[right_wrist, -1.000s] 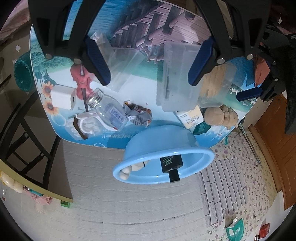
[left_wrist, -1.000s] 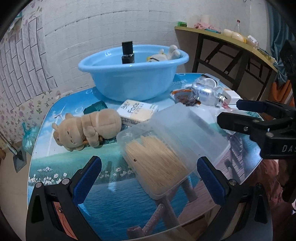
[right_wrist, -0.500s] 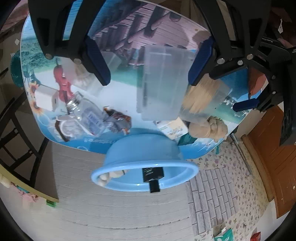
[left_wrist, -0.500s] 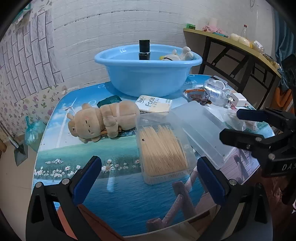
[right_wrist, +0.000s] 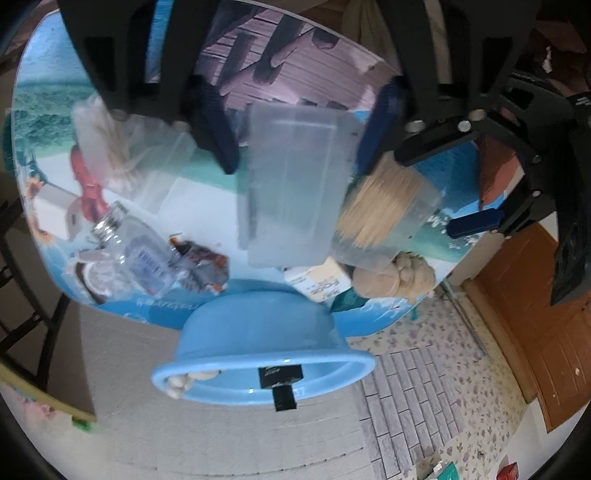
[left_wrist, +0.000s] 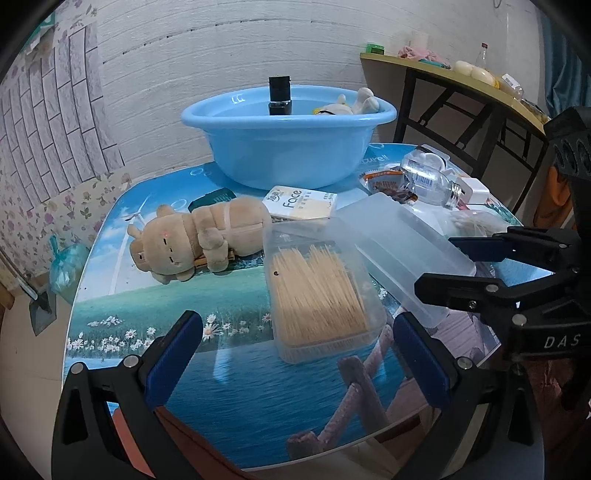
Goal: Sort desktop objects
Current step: 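Grasp clear toothpick box with left gripper while right gripper grasps clear plastic case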
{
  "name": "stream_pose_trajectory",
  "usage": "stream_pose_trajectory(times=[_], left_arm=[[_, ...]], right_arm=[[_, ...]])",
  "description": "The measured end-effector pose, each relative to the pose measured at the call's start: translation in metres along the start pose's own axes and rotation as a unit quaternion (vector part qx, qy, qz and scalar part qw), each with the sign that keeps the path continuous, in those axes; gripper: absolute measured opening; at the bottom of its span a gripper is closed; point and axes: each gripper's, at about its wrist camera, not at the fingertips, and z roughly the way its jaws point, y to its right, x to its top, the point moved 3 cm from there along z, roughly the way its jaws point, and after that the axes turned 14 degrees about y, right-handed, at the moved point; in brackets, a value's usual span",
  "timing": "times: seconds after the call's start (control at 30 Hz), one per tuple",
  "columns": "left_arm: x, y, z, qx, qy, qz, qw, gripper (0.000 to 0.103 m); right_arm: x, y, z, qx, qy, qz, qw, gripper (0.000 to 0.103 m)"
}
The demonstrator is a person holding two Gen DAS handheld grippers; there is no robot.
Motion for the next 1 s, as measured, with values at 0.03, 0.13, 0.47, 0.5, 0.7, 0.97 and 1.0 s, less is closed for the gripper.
stream_pose_trajectory(times=[0.03, 0.13, 0.47, 0.5, 0.7, 0.97, 1.0], left_arm=[[0.0, 0.0, 0.0, 0.0, -0.001, 0.0, 1.0, 0.103], [0.0, 0.002, 0.001, -0.001, -0.002, 0.0, 1.0, 0.103], [0.006, 0.012, 0.011, -0.013, -0.012, -0.01, 0.9998, 0.103], [0.008, 0.013, 0.013, -0.016, -0.012, -0.011, 0.9997, 0.103], [0.01, 0.018, 0.022, -0.021, -0.015, -0.009, 0.9996, 0.103], [0.008, 0.015, 0.025, -0.028, -0.02, -0.012, 0.9994, 0.064], [0.007, 0.014, 0.023, -0.03, -0.021, -0.013, 0.9993, 0.064]], right_arm=[[0.0, 0.001, -0.001, -0.001, 0.001, 0.0, 1.0, 0.06], [-0.001, 0.007, -0.003, -0.006, 0.003, 0.007, 1.0, 0.06], [-0.002, 0.026, -0.009, -0.025, 0.009, 0.027, 0.999, 0.06], [-0.002, 0.027, -0.01, -0.026, 0.01, 0.029, 0.999, 0.06], [-0.001, 0.028, -0.01, -0.032, 0.012, 0.031, 0.999, 0.06], [0.001, 0.028, -0.01, -0.035, 0.015, 0.029, 0.999, 0.06], [0.001, 0.028, -0.01, -0.034, 0.015, 0.03, 0.999, 0.06]])
